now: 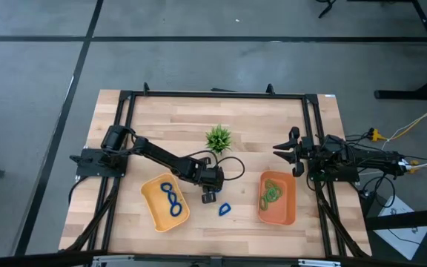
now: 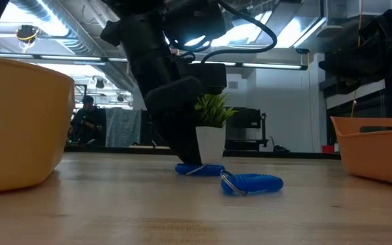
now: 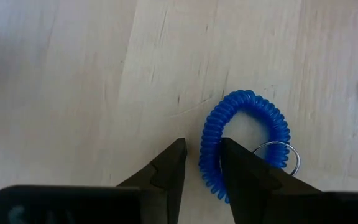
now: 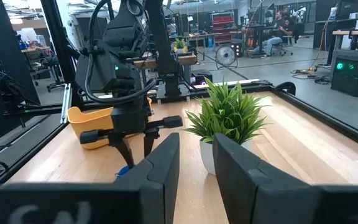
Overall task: Sort spring keychains
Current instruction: Put the blue spring keychain into the yellow bin
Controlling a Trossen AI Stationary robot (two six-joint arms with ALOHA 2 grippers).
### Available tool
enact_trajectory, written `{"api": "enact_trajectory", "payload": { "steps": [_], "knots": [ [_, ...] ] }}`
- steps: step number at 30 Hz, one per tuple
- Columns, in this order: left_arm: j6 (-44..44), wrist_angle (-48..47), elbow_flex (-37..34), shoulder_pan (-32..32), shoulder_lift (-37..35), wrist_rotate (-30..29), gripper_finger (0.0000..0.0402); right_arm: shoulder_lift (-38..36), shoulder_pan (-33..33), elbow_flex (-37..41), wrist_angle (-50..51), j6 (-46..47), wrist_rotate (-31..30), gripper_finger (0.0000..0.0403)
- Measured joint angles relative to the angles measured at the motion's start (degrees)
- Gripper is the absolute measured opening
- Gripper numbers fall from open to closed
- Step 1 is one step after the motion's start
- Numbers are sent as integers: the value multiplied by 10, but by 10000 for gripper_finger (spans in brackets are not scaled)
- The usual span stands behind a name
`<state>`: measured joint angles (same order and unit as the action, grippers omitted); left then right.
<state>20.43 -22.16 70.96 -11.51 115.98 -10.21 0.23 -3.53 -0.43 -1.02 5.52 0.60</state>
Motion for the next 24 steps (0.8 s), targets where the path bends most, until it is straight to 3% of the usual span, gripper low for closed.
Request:
{"api": "enact_trajectory", "payload": {
  "steps": [5, 14, 24],
  "knots": [
    [-2, 0, -1, 0, -1, -4, 82, 0, 0, 0, 0, 0, 0, 97],
    [-2, -3, -6, 1, -27, 0, 16, 0, 0, 0, 0, 0, 0, 97],
    [-2, 1, -5, 0, -89, -37, 18, 0, 0, 0, 0, 0, 0, 97]
  ]
}}
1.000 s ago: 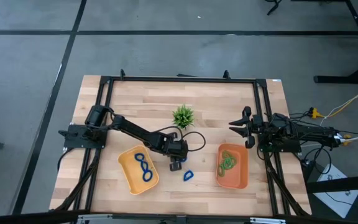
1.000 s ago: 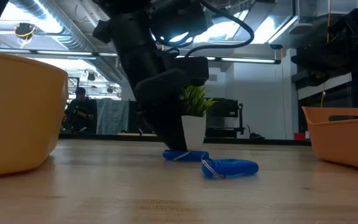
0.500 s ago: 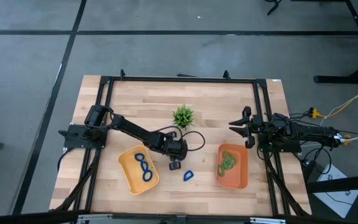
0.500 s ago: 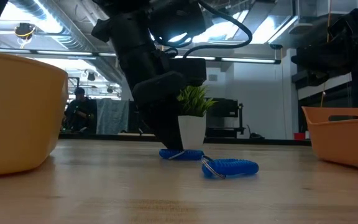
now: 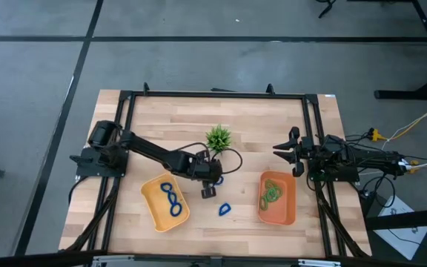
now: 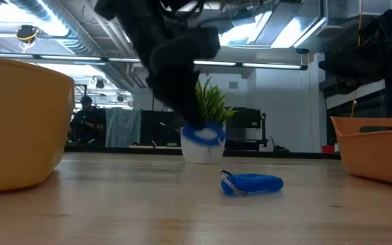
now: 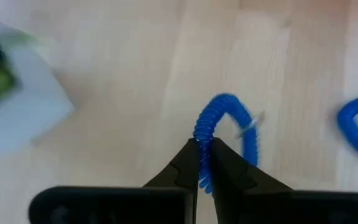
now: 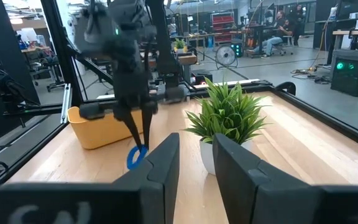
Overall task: Sort spring keychains
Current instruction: Put the blue spring keychain into the yellow bin
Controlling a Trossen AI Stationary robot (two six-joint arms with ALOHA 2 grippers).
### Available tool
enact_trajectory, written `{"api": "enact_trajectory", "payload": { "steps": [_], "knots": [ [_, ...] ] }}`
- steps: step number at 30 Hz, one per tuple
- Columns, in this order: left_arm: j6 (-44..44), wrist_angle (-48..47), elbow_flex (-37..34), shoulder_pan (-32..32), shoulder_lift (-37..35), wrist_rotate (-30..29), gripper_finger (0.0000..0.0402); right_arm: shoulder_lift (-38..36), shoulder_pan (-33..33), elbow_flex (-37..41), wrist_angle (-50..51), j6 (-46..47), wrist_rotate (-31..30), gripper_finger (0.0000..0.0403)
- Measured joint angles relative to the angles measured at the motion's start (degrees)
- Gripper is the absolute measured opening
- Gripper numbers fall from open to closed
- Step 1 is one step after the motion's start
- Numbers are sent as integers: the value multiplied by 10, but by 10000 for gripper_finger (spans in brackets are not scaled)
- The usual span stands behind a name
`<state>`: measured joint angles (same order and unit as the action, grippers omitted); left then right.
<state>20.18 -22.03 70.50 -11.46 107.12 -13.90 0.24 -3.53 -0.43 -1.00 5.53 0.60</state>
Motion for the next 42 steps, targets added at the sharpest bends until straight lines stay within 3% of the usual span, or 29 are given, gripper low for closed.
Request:
{"api": "enact_trajectory", "payload": {
  "steps": [23, 30, 42],
  "knots": [
    [-46, 4, 2, -1, -127, -108, 19, 0, 0, 0, 0, 0, 0, 97],
    [-49, 6, 3, -1, -165, -121, 19, 0, 0, 0, 0, 0, 0, 97],
    [-45, -14, 3, -2, -167, -120, 20, 0, 0, 0, 0, 0, 0, 97]
  ]
}}
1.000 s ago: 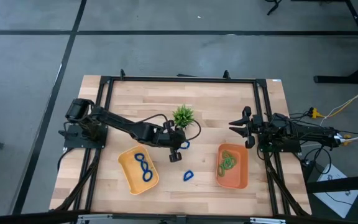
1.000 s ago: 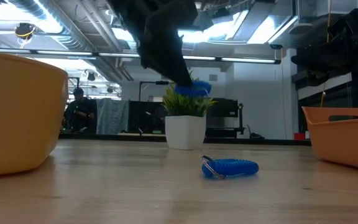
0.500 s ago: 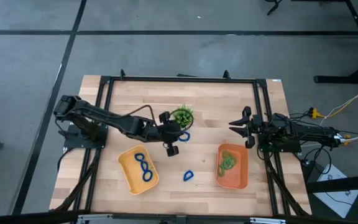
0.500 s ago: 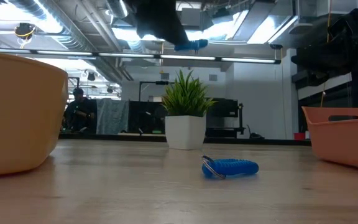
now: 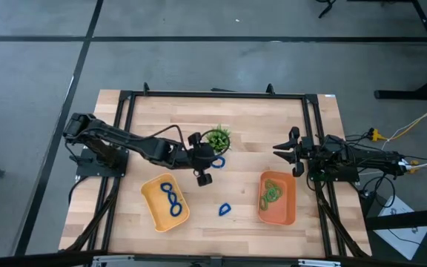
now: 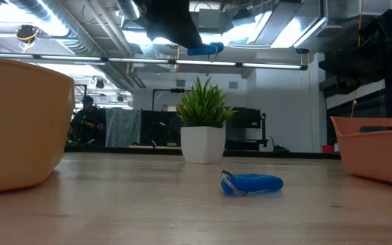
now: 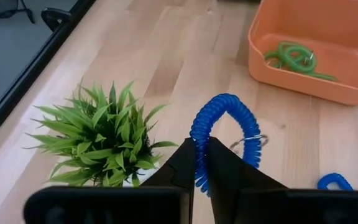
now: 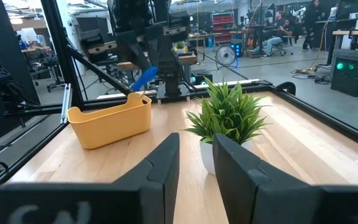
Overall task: Sort spring keychains
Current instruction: Put the blue spring keychain into the yellow bin
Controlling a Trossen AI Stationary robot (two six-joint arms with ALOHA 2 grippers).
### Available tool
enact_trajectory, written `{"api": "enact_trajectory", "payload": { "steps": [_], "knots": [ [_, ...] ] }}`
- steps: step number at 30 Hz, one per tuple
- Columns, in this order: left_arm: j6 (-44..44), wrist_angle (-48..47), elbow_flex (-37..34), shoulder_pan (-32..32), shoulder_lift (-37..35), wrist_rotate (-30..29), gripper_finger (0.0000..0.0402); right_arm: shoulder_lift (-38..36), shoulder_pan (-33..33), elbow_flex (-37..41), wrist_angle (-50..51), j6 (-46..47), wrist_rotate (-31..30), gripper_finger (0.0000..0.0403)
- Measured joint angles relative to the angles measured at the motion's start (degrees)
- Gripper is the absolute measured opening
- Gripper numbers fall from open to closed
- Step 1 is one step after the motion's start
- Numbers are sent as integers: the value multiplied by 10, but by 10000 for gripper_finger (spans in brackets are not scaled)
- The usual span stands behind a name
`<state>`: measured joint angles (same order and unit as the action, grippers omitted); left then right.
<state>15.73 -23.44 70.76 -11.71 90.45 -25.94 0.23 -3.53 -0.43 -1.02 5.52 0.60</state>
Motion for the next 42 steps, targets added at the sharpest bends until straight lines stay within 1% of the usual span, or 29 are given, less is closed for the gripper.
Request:
{"api": "enact_trajectory", "payload": {
  "steps": [4, 10, 18, 23, 29, 35, 42],
  "knots": [
    [1, -13, 0, -2, 0, 8, 20, 0, 0, 0, 0, 0, 0, 97],
    [35, -43, 0, -3, -12, 57, 20, 0, 0, 0, 0, 0, 0, 97],
    [108, -141, 0, -4, -59, 132, 20, 0, 0, 0, 0, 0, 0, 97],
    [159, -196, 0, -8, -88, 157, 20, 0, 0, 0, 0, 0, 0, 97],
    [210, -242, 0, -25, -108, 202, 20, 0, 0, 0, 0, 0, 0, 97],
    [255, -262, 0, -51, -119, 243, 20, 0, 0, 0, 0, 0, 0, 97],
    [264, -273, 0, -96, -137, 242, 20, 0, 0, 0, 0, 0, 0, 97]
  ]
}}
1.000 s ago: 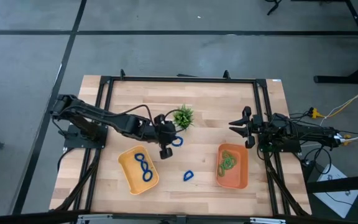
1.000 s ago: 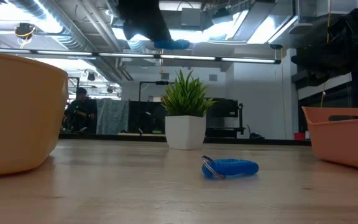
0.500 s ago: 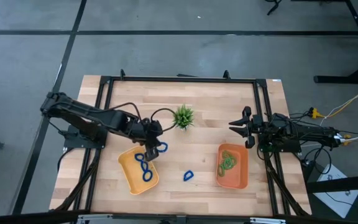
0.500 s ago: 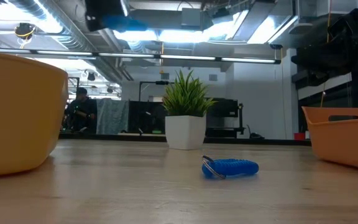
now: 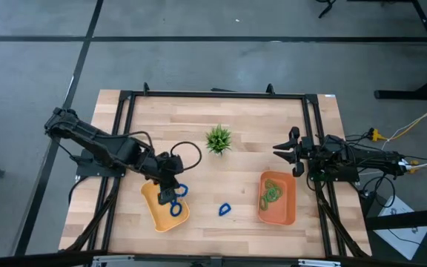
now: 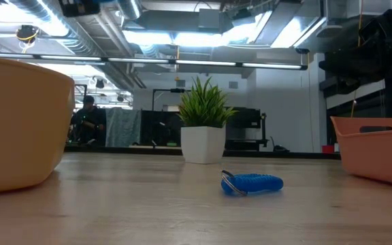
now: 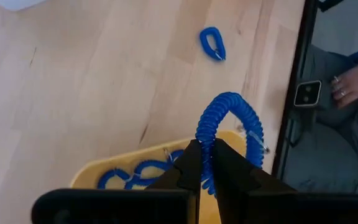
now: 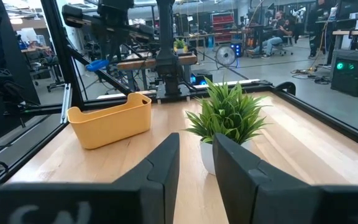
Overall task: Sort spring keychains
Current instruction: Put the blue spring keychain into the yellow bin
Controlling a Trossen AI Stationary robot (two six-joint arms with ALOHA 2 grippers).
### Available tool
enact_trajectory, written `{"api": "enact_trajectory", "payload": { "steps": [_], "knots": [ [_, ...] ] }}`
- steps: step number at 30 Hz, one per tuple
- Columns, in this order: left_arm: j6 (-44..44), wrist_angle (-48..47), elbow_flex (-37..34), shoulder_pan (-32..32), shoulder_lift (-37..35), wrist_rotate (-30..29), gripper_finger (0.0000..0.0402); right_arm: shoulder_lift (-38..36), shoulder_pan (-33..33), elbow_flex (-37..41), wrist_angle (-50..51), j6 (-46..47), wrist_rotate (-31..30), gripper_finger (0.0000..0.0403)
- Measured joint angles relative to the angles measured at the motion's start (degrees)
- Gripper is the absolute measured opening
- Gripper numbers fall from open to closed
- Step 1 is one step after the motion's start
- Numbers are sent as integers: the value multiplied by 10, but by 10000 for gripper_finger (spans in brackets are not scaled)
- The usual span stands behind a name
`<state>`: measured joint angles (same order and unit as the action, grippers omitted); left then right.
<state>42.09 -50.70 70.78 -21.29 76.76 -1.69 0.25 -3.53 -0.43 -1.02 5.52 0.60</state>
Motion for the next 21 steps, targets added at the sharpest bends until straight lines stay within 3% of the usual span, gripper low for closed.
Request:
{"api": "enact_trajectory", "payload": {
  "steps": [9, 21],
  "knots": [
    [24, -10, 0, -39, -25, -68, 20, 0, 0, 0, 0, 0, 0, 97],
    [55, -18, 0, -46, -25, -76, 20, 0, 0, 0, 0, 0, 0, 97]
  ]
}}
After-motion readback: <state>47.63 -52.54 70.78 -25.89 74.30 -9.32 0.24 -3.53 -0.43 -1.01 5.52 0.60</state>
